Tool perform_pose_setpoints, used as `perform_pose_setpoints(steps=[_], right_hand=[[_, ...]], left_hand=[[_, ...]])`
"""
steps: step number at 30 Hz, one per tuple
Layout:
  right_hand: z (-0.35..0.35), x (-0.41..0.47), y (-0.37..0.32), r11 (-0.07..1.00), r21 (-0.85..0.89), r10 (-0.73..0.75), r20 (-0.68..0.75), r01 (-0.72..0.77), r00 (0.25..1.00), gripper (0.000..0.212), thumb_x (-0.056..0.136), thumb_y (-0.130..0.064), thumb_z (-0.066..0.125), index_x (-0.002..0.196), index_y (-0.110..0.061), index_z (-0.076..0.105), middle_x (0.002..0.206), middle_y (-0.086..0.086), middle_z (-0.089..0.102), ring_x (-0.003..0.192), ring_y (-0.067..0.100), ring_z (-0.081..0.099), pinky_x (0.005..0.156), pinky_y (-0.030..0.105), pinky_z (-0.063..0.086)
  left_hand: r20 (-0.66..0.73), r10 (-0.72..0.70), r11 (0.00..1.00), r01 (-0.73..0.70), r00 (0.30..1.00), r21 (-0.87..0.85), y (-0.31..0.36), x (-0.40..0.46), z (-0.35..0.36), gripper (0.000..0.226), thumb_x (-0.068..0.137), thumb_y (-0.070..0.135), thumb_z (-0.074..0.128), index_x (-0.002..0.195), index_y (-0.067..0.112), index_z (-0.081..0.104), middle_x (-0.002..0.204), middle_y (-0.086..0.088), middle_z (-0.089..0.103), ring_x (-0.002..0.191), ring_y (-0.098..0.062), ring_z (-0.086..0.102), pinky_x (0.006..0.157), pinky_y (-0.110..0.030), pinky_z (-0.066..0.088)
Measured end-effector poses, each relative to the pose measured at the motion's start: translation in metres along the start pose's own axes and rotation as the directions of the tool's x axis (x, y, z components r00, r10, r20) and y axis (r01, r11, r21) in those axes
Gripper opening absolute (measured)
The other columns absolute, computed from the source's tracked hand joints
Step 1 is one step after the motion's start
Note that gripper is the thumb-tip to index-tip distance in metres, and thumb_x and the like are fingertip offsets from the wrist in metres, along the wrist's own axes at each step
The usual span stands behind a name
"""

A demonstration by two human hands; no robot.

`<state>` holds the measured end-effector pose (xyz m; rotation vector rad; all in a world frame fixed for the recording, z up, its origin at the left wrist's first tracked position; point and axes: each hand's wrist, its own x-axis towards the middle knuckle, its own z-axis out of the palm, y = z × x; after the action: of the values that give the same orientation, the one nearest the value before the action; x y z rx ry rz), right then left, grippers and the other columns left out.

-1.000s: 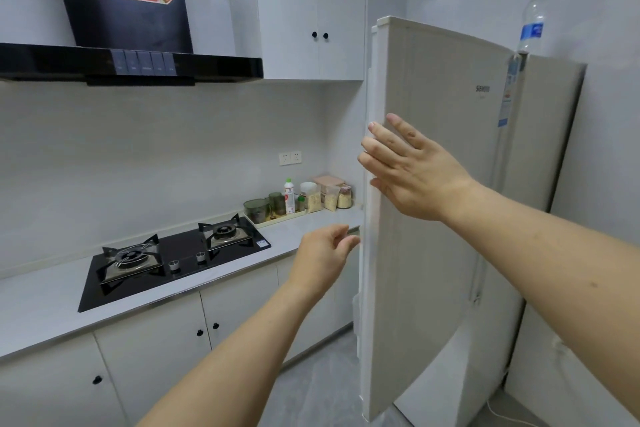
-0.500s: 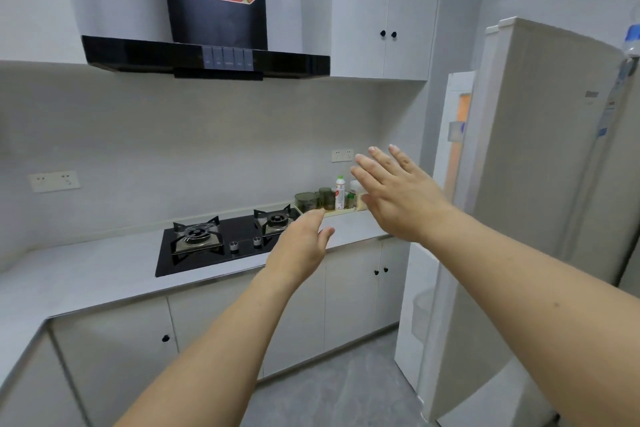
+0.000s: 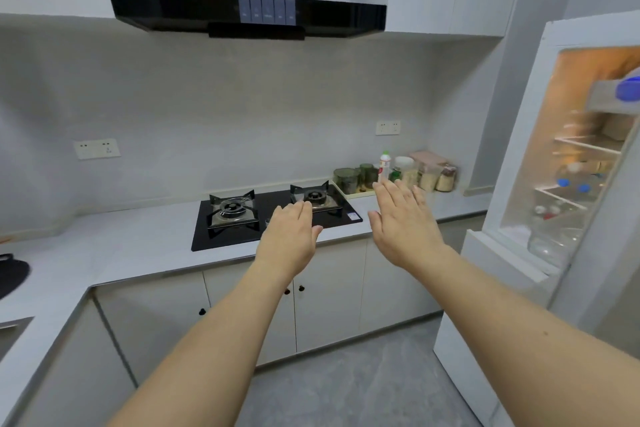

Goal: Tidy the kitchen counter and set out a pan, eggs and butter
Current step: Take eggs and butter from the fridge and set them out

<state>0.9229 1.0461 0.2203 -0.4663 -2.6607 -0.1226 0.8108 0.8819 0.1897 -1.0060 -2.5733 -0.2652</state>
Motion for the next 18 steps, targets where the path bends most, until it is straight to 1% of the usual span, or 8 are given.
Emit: perform_pose_setpoints(steps=[4,6,9,14,18], right_hand=[[0.036,0.032,0.008,0.995,0.092,0.023,0.052,-0.027,0.998,0.053,0.102,-0.033,0.026,0.151,-0.013,0.018,0.158,0.004,0.018,0.146,0.021,0.012,0.12,0.039,0.006],[0.053,0.052,0.015,0.992,0.113,0.05,0.07,-0.058,0.996,0.052,0.102,-0.032,0.027,0.15,-0.012,0.02,0.156,0.004,0.022,0.144,0.02,0.016,0.118,0.039,0.008],[0.074,0.074,0.024,0.99,0.116,0.073,0.108,-0.085,0.991,0.053,0.103,-0.033,0.026,0.151,-0.013,0.017,0.157,0.004,0.021,0.145,0.02,0.015,0.119,0.04,0.007],[0.108,0.104,0.042,0.983,0.125,0.113,0.173,-0.136,0.978,0.053,0.103,-0.032,0.025,0.152,-0.013,0.015,0.159,0.004,0.017,0.146,0.021,0.012,0.12,0.04,0.006],[0.133,0.131,0.058,0.968,0.141,0.173,0.22,-0.206,0.96,0.054,0.103,-0.033,0.025,0.153,-0.013,0.014,0.159,0.004,0.015,0.147,0.02,0.011,0.121,0.04,0.005]], left_hand=[[0.06,0.013,0.999,-0.015,0.998,0.033,-0.013,0.041,0.031,0.058,0.103,0.04,0.031,0.149,0.006,0.025,0.155,-0.01,0.029,0.141,-0.025,0.026,0.119,-0.041,0.016],[0.094,0.044,0.998,-0.049,0.995,0.044,-0.015,0.063,0.047,0.059,0.104,0.041,0.029,0.15,0.005,0.023,0.156,-0.011,0.027,0.143,-0.026,0.023,0.119,-0.041,0.015],[0.1,0.085,0.995,-0.09,0.991,0.047,-0.018,0.091,0.065,0.06,0.104,0.041,0.029,0.151,0.006,0.021,0.157,-0.01,0.025,0.145,-0.025,0.02,0.12,-0.04,0.014],[0.126,0.11,0.994,-0.111,0.986,0.004,-0.023,0.137,0.09,0.059,0.104,0.04,0.029,0.152,0.006,0.019,0.158,-0.01,0.023,0.146,-0.025,0.018,0.12,-0.038,0.011],[0.139,0.161,0.987,-0.156,0.977,-0.045,-0.027,0.183,0.115,0.059,0.104,0.039,0.031,0.151,0.006,0.02,0.158,-0.01,0.024,0.145,-0.025,0.018,0.12,-0.037,0.009]])
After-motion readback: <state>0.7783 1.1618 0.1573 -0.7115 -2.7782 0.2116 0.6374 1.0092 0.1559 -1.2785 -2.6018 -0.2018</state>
